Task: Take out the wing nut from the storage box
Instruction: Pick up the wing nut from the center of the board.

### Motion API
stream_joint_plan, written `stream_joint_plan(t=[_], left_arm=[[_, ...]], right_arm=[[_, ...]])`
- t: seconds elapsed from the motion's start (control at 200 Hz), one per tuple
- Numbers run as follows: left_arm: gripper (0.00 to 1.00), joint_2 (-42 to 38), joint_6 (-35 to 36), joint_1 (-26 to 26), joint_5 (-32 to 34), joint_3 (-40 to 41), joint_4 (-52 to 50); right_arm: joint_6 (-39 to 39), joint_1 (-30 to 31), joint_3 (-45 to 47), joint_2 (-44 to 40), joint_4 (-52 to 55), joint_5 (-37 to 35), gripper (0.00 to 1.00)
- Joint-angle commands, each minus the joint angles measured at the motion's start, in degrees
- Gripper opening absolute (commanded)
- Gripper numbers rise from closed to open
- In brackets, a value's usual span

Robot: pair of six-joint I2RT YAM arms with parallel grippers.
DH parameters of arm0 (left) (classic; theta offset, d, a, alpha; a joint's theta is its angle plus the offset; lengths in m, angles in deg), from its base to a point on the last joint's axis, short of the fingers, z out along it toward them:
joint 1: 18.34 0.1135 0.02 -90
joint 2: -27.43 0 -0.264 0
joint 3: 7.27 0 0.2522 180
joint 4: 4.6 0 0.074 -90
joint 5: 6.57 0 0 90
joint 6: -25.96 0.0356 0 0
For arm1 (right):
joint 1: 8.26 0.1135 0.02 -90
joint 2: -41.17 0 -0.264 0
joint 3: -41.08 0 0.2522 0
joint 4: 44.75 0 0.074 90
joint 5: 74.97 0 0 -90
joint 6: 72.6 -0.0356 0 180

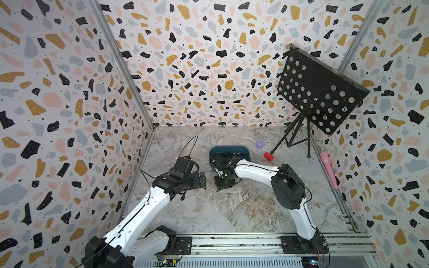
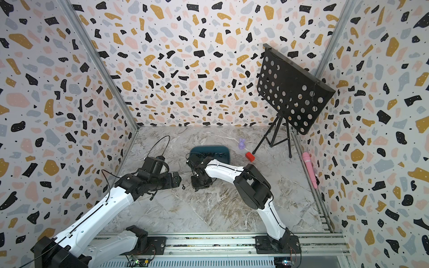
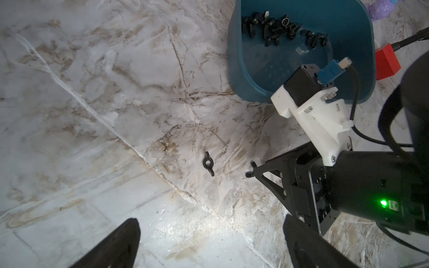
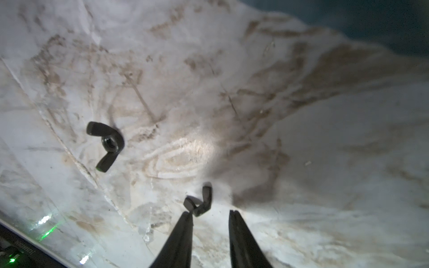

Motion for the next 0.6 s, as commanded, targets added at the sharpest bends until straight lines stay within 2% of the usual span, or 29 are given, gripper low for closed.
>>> stream_joint_plan(t=[0.0, 0.596], left_arm=[[1.00, -1.2, -0.3, 0.3, 3.2, -1.1, -1.9], [1.00, -3.5, -1.0, 0.3, 2.6, -1.1, -2.9]], right_arm=[[0.1, 1.0, -1.1, 1.0, 5.3, -1.7, 0.31], [-2.5, 1.1, -1.4, -0.7, 0.9, -2.1, 0.36]])
